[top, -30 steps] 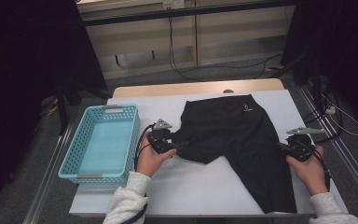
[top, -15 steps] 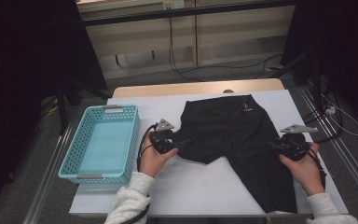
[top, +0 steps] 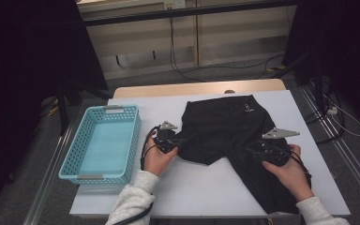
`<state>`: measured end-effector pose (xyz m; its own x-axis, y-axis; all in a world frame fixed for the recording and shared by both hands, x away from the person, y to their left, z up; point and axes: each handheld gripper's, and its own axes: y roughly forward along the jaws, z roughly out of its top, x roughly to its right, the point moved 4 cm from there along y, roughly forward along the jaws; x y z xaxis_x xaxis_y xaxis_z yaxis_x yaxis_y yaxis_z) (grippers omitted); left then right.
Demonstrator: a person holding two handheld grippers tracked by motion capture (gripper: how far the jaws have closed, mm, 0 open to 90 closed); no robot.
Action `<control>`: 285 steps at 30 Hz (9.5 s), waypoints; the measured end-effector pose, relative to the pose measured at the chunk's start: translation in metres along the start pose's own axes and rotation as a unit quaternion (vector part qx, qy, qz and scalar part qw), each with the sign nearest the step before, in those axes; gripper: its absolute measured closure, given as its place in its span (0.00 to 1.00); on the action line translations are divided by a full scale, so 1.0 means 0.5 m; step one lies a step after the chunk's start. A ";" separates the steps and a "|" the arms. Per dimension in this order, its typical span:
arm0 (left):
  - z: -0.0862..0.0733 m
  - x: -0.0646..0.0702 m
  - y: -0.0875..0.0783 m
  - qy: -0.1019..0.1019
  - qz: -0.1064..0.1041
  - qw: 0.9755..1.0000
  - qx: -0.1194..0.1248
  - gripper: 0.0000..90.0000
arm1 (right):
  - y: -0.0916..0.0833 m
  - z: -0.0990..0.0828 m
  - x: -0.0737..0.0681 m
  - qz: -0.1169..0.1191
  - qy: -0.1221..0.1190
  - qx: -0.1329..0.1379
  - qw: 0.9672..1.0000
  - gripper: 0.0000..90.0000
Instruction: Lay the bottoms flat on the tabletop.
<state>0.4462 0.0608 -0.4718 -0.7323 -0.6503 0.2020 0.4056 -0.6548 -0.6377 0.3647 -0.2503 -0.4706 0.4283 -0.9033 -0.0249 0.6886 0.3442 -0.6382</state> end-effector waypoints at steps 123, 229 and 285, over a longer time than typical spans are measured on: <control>-0.058 -0.023 -0.070 -0.069 -0.007 0.997 -0.016 1.00 | 0.063 0.047 -0.179 0.089 -0.056 0.003 0.994 0.66; -0.065 0.054 -0.111 -0.044 -0.094 0.994 -0.019 1.00 | -0.003 -0.023 -0.218 0.173 -0.098 0.001 0.980 0.97; -0.067 0.006 -0.048 -0.059 -0.007 0.997 -0.040 1.00 | 0.062 0.013 -0.226 0.147 -0.113 0.000 0.983 0.61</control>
<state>0.4160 0.0876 -0.4807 -0.6659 -0.6851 0.2953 0.3472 -0.6350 -0.6901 0.3414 -0.1357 -0.4825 0.7286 -0.6840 -0.0365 0.5155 0.5827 -0.6283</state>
